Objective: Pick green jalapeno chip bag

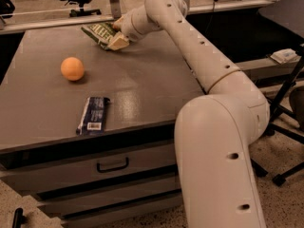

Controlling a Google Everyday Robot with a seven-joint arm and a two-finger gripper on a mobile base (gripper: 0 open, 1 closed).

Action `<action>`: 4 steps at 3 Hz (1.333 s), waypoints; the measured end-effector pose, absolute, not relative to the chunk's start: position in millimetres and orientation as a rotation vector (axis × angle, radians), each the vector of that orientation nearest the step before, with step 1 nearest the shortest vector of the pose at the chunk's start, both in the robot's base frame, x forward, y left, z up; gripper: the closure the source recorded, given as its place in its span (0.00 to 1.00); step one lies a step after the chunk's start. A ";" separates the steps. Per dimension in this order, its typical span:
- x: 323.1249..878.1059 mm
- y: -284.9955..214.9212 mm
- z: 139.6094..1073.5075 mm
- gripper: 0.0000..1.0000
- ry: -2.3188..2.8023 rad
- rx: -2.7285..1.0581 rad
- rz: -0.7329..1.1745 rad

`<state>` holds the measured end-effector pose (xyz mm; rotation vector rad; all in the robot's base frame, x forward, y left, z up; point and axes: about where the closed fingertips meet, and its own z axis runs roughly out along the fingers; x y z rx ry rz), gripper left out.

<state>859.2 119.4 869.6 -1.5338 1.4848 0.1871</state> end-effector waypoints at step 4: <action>832.7 61.2 942.1 1.00 1.348 -1.410 0.353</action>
Offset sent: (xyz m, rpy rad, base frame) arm -0.0297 -0.0673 0.0721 0.2040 -0.0241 0.0339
